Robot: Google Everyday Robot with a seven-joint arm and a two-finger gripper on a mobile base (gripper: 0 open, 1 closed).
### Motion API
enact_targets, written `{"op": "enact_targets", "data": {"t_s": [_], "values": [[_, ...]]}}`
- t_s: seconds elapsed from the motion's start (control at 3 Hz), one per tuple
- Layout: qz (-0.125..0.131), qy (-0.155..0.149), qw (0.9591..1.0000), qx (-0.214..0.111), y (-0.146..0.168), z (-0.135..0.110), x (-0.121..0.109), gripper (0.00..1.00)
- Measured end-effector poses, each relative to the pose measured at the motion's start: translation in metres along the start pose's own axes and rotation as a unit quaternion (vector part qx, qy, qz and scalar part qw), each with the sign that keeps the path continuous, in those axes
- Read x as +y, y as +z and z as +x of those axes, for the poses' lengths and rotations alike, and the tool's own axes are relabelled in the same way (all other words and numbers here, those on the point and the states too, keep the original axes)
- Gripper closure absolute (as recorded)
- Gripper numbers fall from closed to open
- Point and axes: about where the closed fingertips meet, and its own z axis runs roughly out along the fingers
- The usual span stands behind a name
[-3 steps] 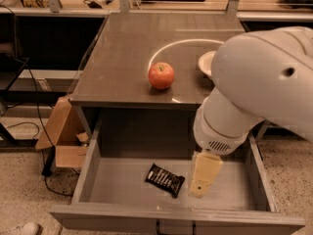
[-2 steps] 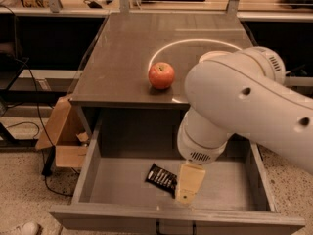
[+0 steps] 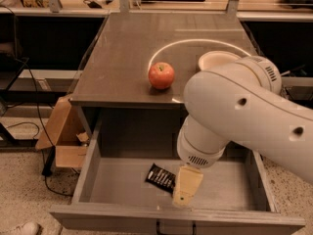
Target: Pick rxbar chocolate from top drawer and place on counter
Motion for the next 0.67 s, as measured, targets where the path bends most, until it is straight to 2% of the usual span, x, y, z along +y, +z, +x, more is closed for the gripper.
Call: {"op": "enact_targets", "data": {"t_s": [0.33,0.67], "values": [[0.005,0.028,0.9996,0.008,0.023,-0.0128,-0.0034,0.0],[0.005,0.028,0.9996,0.008,0.023,-0.0128,-0.0034,0.0]]}}
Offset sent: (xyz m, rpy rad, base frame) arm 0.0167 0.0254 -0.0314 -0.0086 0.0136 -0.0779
